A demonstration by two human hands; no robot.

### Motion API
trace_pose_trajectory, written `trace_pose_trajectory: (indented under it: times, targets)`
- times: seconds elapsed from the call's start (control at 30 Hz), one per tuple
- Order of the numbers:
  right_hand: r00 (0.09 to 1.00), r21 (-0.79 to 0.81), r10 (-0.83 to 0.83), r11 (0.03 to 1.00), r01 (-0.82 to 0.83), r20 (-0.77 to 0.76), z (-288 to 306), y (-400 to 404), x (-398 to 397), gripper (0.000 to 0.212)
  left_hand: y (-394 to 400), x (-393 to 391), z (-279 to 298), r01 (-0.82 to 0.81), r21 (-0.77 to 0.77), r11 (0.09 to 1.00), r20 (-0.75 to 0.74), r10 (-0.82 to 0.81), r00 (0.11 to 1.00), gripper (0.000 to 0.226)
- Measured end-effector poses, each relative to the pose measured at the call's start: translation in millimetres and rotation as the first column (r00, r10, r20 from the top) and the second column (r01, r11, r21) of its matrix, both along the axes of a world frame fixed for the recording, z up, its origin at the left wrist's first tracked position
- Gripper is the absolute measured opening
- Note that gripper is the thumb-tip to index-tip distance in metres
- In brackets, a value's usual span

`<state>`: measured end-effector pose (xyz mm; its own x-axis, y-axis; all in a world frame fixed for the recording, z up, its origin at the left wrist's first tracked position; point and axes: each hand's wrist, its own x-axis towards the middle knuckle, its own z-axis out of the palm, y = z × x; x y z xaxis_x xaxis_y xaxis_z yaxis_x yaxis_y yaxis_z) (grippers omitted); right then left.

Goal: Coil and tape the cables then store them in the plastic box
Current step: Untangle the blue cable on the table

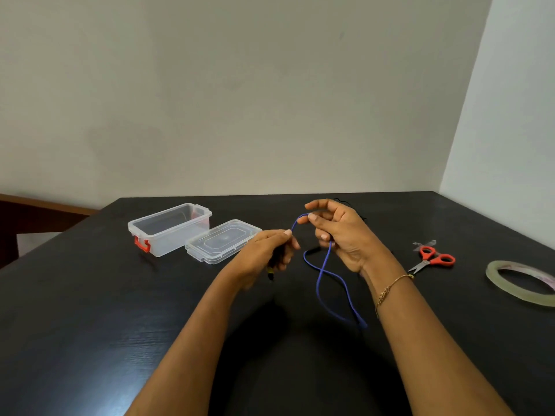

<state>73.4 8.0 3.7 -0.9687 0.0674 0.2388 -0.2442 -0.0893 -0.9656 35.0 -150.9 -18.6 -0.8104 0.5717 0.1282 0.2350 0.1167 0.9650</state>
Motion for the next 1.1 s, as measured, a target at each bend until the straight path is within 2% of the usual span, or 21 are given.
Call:
trace_pose_trajectory:
  times: [0.07, 0.17, 0.2, 0.27, 0.3, 0.37, 0.47, 0.57, 0.63, 0.7, 0.77, 0.83, 0.93, 1.03, 1.1]
  targets:
    - [0.998, -0.019, -0.045, 0.999, 0.046, 0.033, -1.2, 1.5, -1.6, 0.012, -0.9, 1.0, 0.9, 0.073, 0.029, 0.997, 0.073, -0.075, 0.995, 0.035]
    - [0.995, -0.075, -0.038, 0.996, 0.045, 0.09, -3.4, 2.2, -3.8, 0.013, -3.4, 1.1, 5.5, 0.165, 0.242, 0.956, 0.197, -0.215, 0.957, 0.03]
    - [0.995, -0.052, -0.025, 0.998, 0.03, 0.098, -4.3, 2.0, -4.1, 0.013, -4.2, 1.0, 7.6, 0.178, 0.338, 0.924, 0.226, -0.263, 0.938, 0.026]
    - [0.997, 0.165, -0.035, 0.986, 0.024, 0.067, -7.4, 1.2, -5.8, 0.012, -5.9, -0.7, 9.7, 0.157, 0.516, 0.842, 0.269, -0.333, 0.904, 0.02]
    - [0.998, 0.327, -0.055, 0.944, 0.045, 0.023, -9.9, 0.3, -7.2, 0.012, -6.7, -2.4, 9.3, 0.13, 0.588, 0.798, 0.284, -0.355, 0.891, 0.02]
    - [0.991, 0.614, -0.075, 0.779, 0.125, -0.106, -16.7, -2.7, -12.4, 0.014, -7.3, -6.7, 8.1, 0.065, 0.713, 0.698, 0.295, -0.383, 0.875, 0.025]
    - [0.978, 0.833, -0.039, 0.518, 0.195, -0.205, -29.7, -11.8, -19.5, 0.031, -6.8, -11.2, 6.8, -0.038, 0.847, 0.531, 0.291, -0.402, 0.868, 0.033]
    - [0.998, 0.899, 0.0, 0.434, 0.064, -0.071, -36.5, -23.2, -20.9, 0.043, -4.9, -13.5, 7.6, -0.19, 0.901, 0.39, 0.341, -0.364, 0.867, 0.039]
    - [0.997, 0.903, 0.046, 0.422, -0.082, 0.069, -39.1, -32.1, -19.1, 0.041, -4.2, -16.6, 7.5, -0.291, 0.892, 0.346, 0.393, -0.276, 0.877, 0.036]
    - [0.986, 0.886, 0.089, 0.433, -0.165, 0.141, -39.5, -39.4, -16.1, 0.037, -3.7, -20.1, 5.7, -0.357, 0.873, 0.332, 0.426, -0.163, 0.89, 0.031]
    - [0.981, 0.852, 0.109, 0.487, -0.194, 0.161, -37.7, -42.9, -13.5, 0.035, -2.6, -22.0, 3.4, -0.371, 0.846, 0.382, 0.406, -0.011, 0.914, 0.03]
    - [0.983, 0.825, 0.086, 0.535, -0.183, 0.162, -33.8, -42.1, -11.6, 0.036, -0.5, -19.8, 1.7, -0.358, 0.775, 0.521, 0.306, 0.187, 0.934, 0.029]
    - [0.992, 0.842, 0.025, 0.525, -0.121, 0.127, -26.2, -33.6, -10.9, 0.039, 3.3, -18.9, -6.2, -0.332, 0.57, 0.752, -0.018, 0.416, 0.909, 0.027]
    - [0.996, 0.882, 0.008, 0.464, -0.081, 0.088, -16.8, -23.0, -8.8, 0.028, 3.5, -22.9, -15.3, -0.389, 0.311, 0.867, -0.253, 0.47, 0.846, 0.024]
    - [1.0, 0.873, -0.002, 0.486, -0.025, 0.03, -12.5, -15.4, -7.7, 0.023, 1.7, -23.0, -17.1, -0.388, 0.145, 0.91, -0.353, 0.414, 0.839, 0.023]
